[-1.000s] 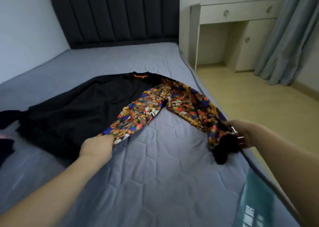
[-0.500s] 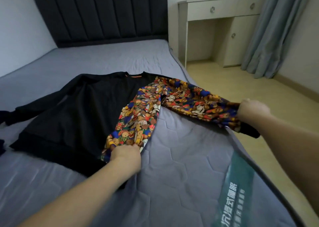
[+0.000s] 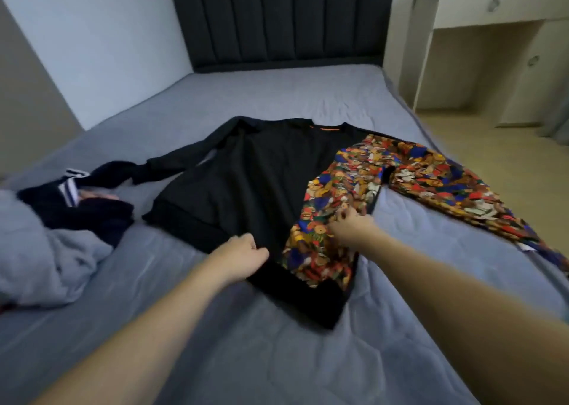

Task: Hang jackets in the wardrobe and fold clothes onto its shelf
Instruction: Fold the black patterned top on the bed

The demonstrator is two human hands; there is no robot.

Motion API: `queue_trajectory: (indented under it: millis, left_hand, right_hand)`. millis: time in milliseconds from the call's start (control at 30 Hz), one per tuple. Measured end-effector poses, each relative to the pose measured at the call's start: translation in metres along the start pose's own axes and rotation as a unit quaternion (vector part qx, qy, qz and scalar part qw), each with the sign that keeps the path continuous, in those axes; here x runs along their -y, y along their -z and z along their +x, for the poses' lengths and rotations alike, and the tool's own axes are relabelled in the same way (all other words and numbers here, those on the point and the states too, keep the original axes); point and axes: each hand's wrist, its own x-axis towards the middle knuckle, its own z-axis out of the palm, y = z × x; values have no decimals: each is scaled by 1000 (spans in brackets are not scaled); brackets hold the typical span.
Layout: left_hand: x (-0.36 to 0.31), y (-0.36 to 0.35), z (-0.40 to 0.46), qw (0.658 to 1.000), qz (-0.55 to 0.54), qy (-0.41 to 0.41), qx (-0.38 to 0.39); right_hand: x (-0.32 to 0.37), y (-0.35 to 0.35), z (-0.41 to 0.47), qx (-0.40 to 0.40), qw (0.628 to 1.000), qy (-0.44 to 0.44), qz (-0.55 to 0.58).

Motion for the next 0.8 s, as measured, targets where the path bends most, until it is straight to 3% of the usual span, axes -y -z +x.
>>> queue_trajectory:
  millis: [67, 100, 133, 200, 267, 367, 433, 500, 533, 600, 700, 800]
  left_hand:
    - [61, 13, 14, 984, -109, 109, -92]
    - [89, 19, 21, 953, -220, 164, -124]
    - [111, 26, 28, 898, -357, 210, -146]
    - [141, 39, 45, 752, -593, 244, -154]
    - [151, 49, 63, 657, -712, 225, -109]
    - [137, 66, 82, 592, -782, 187, -57]
    - [126, 80, 90, 576, -790, 178, -110]
    - [128, 86, 90, 578, -759, 188, -234]
    - [138, 82, 84, 598, -723, 195, -286]
    - [162, 62, 66, 678, -623, 246, -303]
    - [191, 40, 57, 792, -463, 313, -246]
    - [192, 64, 81, 839, -306, 199, -403]
  right_hand:
    - [35, -21, 4, -2, 993, -101, 65]
    - [47, -28, 5, -15, 984, -148, 98]
    - [54, -35, 6, -26, 982, -163, 95]
    - [53, -51, 4, -60, 991, -114, -44]
    - [45, -64, -2, -108, 975, -72, -183]
    - [42, -58, -14, -81, 925, -132, -347]
    - [59, -50, -19, -70, 874, -161, -452]
    - [80, -48, -8, -60, 852, -126, -504]
    - [92, -48, 0, -53, 860, -89, -500]
    - [120, -50, 15, -51, 900, 1, -432]
    - [160, -67, 45, -46, 947, 105, -300]
    - [190, -94, 87, -30, 965, 130, -225]
